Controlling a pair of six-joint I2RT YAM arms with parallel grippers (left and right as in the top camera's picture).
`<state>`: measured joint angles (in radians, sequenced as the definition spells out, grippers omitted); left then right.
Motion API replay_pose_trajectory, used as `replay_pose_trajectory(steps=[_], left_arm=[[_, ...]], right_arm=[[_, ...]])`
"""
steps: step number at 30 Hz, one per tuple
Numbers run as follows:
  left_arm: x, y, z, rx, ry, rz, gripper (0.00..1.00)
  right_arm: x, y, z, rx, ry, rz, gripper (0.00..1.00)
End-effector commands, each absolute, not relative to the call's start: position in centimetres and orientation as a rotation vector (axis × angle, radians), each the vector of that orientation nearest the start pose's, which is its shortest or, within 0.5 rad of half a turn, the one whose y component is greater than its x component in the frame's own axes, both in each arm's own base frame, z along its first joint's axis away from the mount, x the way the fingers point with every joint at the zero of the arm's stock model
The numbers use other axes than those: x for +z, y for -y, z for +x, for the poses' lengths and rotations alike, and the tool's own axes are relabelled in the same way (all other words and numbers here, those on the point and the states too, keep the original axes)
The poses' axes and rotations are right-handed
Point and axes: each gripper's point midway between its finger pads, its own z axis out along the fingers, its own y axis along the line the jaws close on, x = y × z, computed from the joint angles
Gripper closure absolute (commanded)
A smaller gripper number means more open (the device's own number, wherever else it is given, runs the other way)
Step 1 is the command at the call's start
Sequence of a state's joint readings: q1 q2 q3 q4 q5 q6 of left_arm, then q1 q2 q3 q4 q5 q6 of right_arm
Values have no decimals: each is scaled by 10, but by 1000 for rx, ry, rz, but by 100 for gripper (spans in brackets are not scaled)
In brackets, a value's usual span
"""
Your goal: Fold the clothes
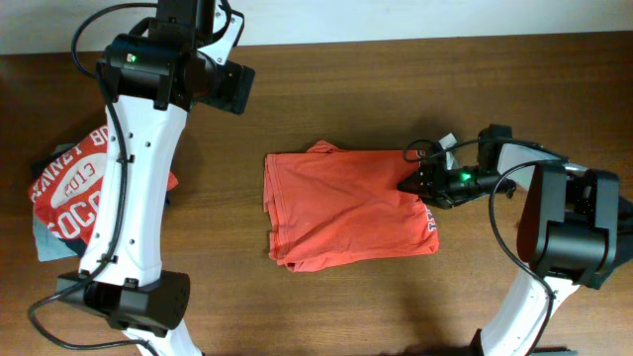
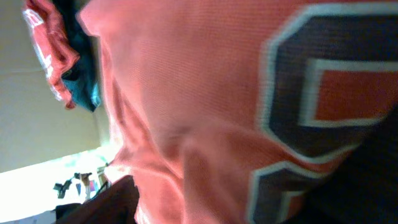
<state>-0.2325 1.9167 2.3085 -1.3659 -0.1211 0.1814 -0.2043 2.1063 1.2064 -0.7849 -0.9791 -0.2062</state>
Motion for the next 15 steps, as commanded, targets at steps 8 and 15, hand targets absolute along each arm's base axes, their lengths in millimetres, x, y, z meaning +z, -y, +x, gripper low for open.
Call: replay_pose_trajectory(steps=[8, 15], left_arm=[[323, 80, 440, 136, -2465, 442, 13], [325, 81, 444, 133, -2447, 438, 13]], right_arm=[[-40, -36, 319, 1156, -2967, 85, 22], [-28, -82, 317, 1373, -2829, -87, 22]])
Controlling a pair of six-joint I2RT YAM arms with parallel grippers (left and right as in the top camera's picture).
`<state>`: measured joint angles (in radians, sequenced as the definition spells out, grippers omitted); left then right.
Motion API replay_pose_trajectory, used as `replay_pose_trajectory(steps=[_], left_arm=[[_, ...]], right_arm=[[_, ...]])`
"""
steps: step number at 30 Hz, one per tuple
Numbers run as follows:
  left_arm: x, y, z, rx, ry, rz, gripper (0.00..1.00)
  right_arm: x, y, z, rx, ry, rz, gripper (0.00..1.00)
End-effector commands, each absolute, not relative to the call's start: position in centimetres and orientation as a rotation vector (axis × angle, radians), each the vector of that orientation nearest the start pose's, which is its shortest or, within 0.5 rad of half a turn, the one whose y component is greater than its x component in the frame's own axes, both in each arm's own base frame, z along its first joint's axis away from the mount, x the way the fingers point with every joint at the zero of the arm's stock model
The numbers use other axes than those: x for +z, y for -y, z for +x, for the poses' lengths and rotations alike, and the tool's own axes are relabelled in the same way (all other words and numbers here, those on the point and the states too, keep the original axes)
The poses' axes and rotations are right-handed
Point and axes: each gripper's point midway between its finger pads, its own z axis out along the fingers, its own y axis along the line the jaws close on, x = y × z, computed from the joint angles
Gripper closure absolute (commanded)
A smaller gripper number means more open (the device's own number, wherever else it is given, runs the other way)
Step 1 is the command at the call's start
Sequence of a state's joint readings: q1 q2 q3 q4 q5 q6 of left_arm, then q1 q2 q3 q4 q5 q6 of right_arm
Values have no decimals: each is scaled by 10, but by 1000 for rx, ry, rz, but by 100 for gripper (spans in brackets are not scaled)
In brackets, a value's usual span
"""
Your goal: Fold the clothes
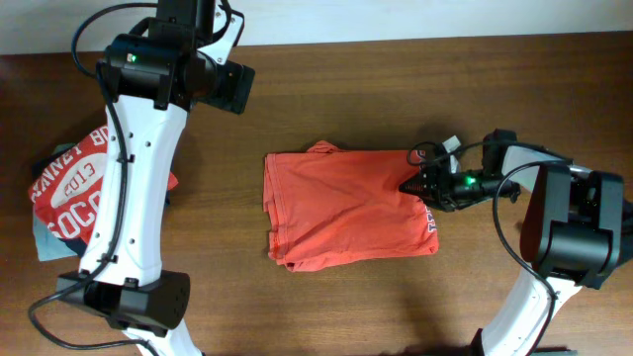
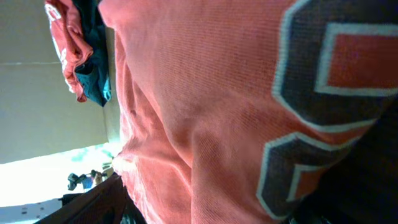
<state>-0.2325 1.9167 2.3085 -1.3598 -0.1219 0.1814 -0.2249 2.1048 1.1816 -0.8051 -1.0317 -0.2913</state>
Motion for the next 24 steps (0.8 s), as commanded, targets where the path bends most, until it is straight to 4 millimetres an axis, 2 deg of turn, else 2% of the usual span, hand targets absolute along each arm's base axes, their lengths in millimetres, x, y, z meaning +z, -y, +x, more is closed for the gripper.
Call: replay_pose_trajectory(steps=[1, 3, 5, 7, 9, 12, 17, 19, 24], left_arm=[[326, 81, 444, 132, -2445, 438, 13], [326, 82, 444, 121, -2442, 440, 13], [326, 84, 444, 108, -2442, 445, 13], [325, 85, 444, 101, -2443, 448, 13], [325, 85, 443, 102, -2445, 448, 13], [325, 85, 443, 102, -2445, 448, 13], [326, 85, 444, 102, -2442, 448, 13], [326, 85, 444, 102, -2441, 448, 13], [326, 85, 444, 102, -2440, 447, 13]], right_arm=[[-30, -90, 314, 1375, -2835, -124, 23], [-31, -101, 311, 1376, -2842, -173, 28], [-32, -110, 312, 1368, -2841, -209, 40], [-36, -109, 316, 1331, -2875, -144, 51], [-43, -101, 319, 1259, -2928, -52, 61], [-48, -80, 322, 1140, -3001, 84, 75], [-27, -53, 337, 1086, -2967, 181, 89], [-18, -24, 344, 919, -2997, 292, 92], [11, 28, 355, 621, -3020, 397, 95]])
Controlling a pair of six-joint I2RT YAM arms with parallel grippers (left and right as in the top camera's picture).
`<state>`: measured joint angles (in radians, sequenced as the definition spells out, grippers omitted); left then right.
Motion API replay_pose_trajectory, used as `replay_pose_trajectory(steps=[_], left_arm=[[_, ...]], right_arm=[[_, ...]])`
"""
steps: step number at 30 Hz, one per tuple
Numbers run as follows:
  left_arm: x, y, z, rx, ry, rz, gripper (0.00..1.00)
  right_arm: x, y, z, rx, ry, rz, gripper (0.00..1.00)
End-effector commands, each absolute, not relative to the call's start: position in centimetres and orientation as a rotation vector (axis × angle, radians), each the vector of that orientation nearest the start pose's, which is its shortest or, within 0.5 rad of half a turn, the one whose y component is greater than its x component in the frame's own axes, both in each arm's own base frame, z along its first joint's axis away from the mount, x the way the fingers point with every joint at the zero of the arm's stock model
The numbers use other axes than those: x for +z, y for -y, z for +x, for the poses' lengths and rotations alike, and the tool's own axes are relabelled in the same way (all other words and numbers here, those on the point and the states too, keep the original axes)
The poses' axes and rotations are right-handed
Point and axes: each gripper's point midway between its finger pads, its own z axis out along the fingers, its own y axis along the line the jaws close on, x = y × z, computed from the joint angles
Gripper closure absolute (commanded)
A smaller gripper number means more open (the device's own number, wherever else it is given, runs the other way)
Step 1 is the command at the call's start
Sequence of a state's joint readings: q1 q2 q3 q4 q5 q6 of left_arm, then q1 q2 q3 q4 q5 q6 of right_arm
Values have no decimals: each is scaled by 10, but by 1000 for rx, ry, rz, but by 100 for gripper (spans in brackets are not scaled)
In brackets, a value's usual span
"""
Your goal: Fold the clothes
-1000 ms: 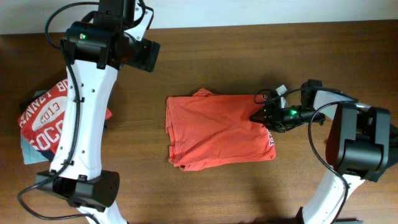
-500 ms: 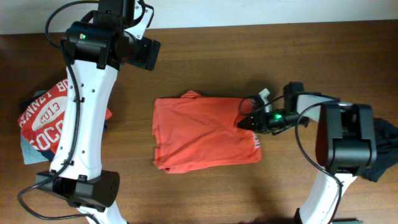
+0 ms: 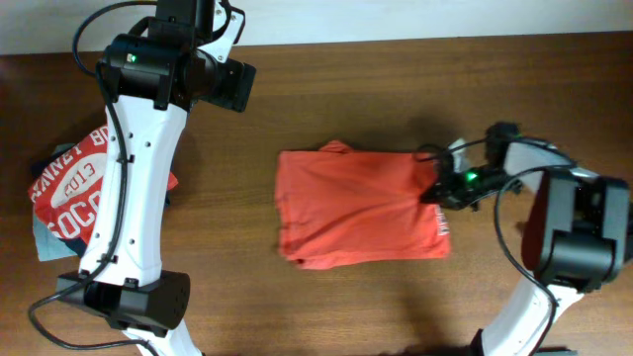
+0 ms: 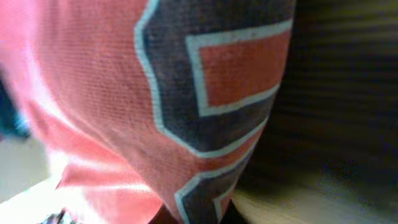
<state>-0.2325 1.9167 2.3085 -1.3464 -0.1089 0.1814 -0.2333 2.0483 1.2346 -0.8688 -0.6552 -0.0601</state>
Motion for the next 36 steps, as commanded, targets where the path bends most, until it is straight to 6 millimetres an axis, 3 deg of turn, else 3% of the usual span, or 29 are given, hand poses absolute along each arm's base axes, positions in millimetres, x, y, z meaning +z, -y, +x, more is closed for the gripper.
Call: replay_pose_trajectory(steps=[1, 3, 5, 9, 13, 21, 30, 36], left_arm=[[326, 85, 444, 102, -2439, 447, 13], [328, 85, 444, 102, -2435, 446, 13], [329, 85, 444, 102, -2432, 445, 13], [331, 85, 443, 101, -2426, 444, 13], [333, 85, 443, 101, -2417, 442, 13], [334, 85, 444, 101, -2413, 440, 13], [335, 84, 445, 101, -2410, 437, 13], [335, 84, 445, 101, -2410, 436, 13]], right_arm=[[19, 38, 358, 558, -3022, 419, 96], [47, 58, 367, 449, -3015, 443, 96], [72, 63, 374, 415, -3008, 437, 96], [107, 54, 385, 397, -3001, 378, 96], [132, 30, 388, 326, -3030, 279, 96], [134, -38, 373, 156, -3134, 98, 96], [133, -126, 355, 122, -3140, -133, 95], [125, -150, 348, -52, -3113, -241, 94]])
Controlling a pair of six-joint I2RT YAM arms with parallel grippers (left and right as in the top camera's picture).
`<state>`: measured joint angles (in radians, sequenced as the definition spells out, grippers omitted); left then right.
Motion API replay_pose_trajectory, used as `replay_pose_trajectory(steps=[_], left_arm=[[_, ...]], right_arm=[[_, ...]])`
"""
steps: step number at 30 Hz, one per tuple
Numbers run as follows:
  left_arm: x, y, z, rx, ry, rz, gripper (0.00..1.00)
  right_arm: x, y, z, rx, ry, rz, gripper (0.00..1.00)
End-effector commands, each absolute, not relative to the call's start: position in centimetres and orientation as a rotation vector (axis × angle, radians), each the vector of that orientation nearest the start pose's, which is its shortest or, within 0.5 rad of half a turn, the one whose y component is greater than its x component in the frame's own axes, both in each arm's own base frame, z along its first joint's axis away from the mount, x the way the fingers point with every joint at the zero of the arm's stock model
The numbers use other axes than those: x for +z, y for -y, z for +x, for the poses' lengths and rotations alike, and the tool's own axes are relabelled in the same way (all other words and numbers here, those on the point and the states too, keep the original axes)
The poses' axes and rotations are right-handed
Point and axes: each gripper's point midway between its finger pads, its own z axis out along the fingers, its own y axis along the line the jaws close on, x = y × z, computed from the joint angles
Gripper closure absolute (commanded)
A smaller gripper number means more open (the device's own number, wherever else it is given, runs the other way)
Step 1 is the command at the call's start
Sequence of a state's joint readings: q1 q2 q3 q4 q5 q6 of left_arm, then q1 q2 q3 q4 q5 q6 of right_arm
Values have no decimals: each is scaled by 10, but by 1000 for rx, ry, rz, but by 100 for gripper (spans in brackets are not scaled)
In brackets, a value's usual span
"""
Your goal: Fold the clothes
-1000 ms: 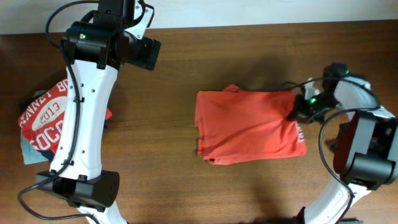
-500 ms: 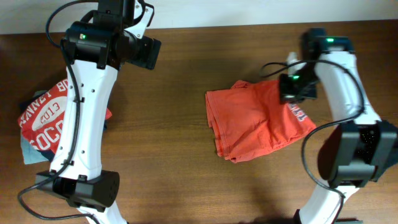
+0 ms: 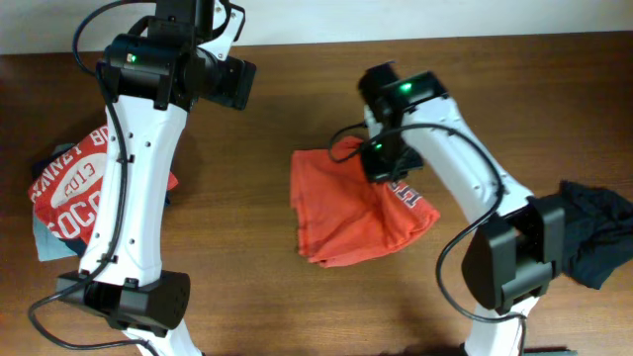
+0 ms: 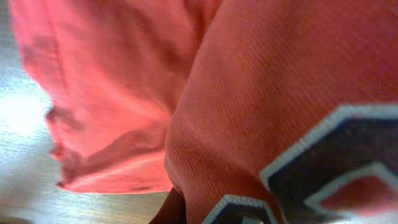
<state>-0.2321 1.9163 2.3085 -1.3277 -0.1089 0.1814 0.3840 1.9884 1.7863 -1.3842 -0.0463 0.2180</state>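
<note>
An orange shirt (image 3: 341, 213) lies rumpled at the table's middle. Its right edge, with dark lettering (image 3: 410, 201), is raised and drawn in over the rest. My right gripper (image 3: 383, 163) hangs above the shirt's upper middle, shut on that edge. In the right wrist view the orange shirt (image 4: 124, 93) fills the frame, the lettering (image 4: 336, 168) sits at the lower right, and one dark finger (image 4: 176, 210) peeks out under the cloth. My left gripper (image 3: 233, 87) is high at the back left, away from the shirt; its jaws cannot be made out.
A red printed shirt (image 3: 69, 188) lies on a teal-grey garment at the left edge. A dark garment (image 3: 593, 232) is bunched at the right edge beside the right arm's base. The table (image 3: 514, 89) is brown wood.
My right gripper was low at the shirt's right edge. It is now higher and further left, over the shirt, with that edge in it. The dark garment on the right has come into view.
At first the shirt lay flat with my right gripper at its right edge, cloth filling the wrist view. Then the whole shirt stood a little further right. Now the gripper holds the right edge above the shirt's middle. The left arm has stayed put.
</note>
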Motion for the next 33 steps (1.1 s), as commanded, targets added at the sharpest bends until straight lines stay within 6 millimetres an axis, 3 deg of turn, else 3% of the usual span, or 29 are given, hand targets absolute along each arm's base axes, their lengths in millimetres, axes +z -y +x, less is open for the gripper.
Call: replay_pose_trajectory(steps=[1, 5, 13, 20, 26, 33], left_arm=[[335, 84, 445, 102, -2410, 436, 13], [335, 84, 445, 102, -2410, 436, 13], [336, 84, 446, 101, -2406, 436, 13], [336, 84, 446, 102, -2403, 435, 13], [336, 84, 446, 102, -2401, 438, 13], [338, 85, 448, 101, -2390, 435, 13]], right_arm=[[125, -151, 347, -77, -3109, -253, 95], [127, -140, 350, -199, -3080, -212, 96], [160, -64, 352, -613, -3034, -102, 96], [190, -29, 358, -762, -2974, -29, 95], [191, -36, 358, -711, -2989, -58, 95], [172, -85, 355, -542, -3033, -170, 95]])
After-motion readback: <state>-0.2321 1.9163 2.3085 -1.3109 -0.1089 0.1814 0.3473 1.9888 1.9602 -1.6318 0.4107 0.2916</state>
